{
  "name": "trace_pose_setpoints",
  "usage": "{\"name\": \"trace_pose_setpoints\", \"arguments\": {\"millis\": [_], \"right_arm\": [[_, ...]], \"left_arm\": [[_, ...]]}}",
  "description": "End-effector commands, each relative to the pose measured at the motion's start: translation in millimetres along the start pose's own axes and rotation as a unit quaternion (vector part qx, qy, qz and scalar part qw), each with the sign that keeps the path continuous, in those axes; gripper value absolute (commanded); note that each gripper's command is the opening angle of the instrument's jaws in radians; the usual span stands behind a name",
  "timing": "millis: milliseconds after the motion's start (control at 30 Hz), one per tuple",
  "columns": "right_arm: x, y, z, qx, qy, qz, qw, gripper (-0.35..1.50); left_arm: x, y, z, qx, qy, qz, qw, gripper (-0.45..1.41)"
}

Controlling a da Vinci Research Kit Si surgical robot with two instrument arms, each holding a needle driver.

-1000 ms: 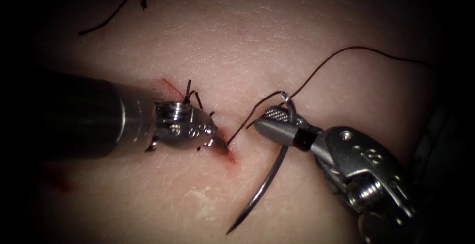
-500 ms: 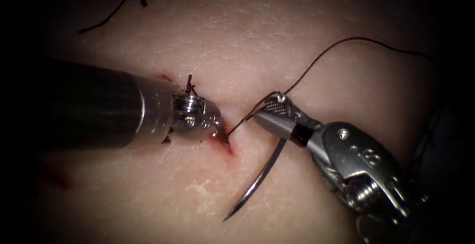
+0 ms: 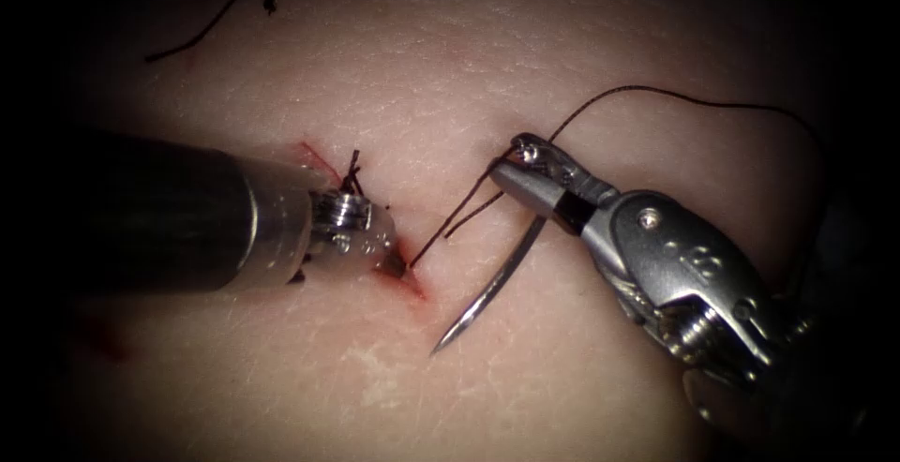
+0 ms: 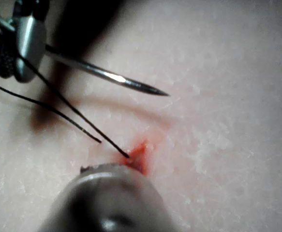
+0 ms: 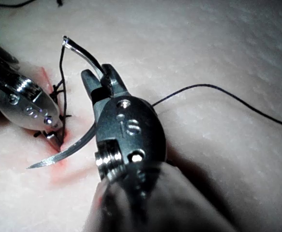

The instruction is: Wound Closure

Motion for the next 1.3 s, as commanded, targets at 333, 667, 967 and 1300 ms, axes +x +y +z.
{"name": "trace_pose_setpoints", "arguments": {"millis": [333, 667, 967, 1300], "right_arm": [[-1.0, -2.3, 3.8, 0.004, 0.018, -0.065, 0.998, -0.35], [-3.0, -2.0, 4.1, -0.010, 0.024, -0.089, 0.996, -0.35], [-4.5, -2.3, 4.4, -0.014, 0.030, -0.113, 0.993, -0.35], [-6.1, -3.5, 5.7, -0.028, 0.032, -0.146, 0.988, -0.35]], "left_arm": [[0.1, 1.6, 0.3, -0.011, -0.006, 0.010, 1.000, 0.02], [0.1, 2.3, 0.0, -0.012, -0.005, 0.011, 1.000, 0.00], [-0.2, 2.5, -0.2, -0.014, -0.003, 0.013, 1.000, 0.10], [0.1, 3.0, -0.1, -0.021, 0.004, 0.014, 1.000, 0.24]]}}
